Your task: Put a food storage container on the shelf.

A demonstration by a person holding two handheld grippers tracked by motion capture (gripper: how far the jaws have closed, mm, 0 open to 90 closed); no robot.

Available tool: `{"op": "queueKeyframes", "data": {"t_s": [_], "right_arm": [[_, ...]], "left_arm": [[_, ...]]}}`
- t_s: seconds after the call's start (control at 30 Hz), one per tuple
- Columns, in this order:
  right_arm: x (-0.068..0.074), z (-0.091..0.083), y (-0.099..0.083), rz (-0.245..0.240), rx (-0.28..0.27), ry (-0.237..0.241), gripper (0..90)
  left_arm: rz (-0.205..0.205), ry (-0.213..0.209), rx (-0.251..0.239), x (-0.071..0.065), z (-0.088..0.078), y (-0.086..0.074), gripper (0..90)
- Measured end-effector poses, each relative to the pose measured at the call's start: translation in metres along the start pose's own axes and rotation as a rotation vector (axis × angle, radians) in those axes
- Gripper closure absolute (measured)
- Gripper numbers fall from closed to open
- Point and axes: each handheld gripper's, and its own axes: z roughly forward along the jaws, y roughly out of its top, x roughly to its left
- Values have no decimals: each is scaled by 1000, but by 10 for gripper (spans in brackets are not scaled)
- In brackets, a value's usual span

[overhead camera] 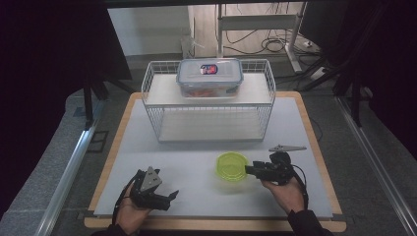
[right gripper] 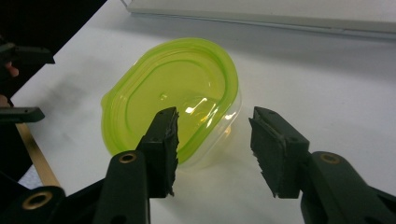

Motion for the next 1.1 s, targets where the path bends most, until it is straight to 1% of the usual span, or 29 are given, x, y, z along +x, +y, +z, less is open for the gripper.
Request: {"op": "queueKeyframes", "data": {"t_s": [0.23, 0.33, 0.37, 0.43, 0.53, 0.57, 0.67, 0.77, 0.83, 0.93, 1.1], "right_arm": [[-4, 12, 0, 75, 17, 41, 602], [-7, 14, -1, 119, 11, 64, 643], [-8, 14, -1, 132, 11, 62, 654], [-10, 16, -1, 162, 5, 87, 691], [-12, 17, -1, 192, 4, 121, 757], [-12, 18, -1, 194, 2, 131, 782], [-11, 20, 1, 207, 3, 157, 801], [-9, 20, 3, 238, 6, 196, 810], [-7, 20, 6, 230, 8, 197, 810], [-5, 18, 12, 243, -2, 229, 811], [-3, 10, 24, 244, -19, 254, 811]], "left_arm": [[8, -1, 3, 0, 0, 0, 46], [8, -1, 3, -1, 1, 0, 46], [9, -2, 4, -1, 1, 0, 46], [6, -3, 5, -1, 1, 0, 46], [8, -3, 6, -1, 1, 0, 47], [8, -3, 5, -1, 1, 0, 47], [10, -2, 4, -1, 1, 0, 47], [10, -1, 2, -1, 1, 0, 47], [9, -1, 0, -1, 0, 0, 47], [8, -1, -4, -1, 0, 0, 47], [7, -2, -8, 0, -1, 0, 46]]}}
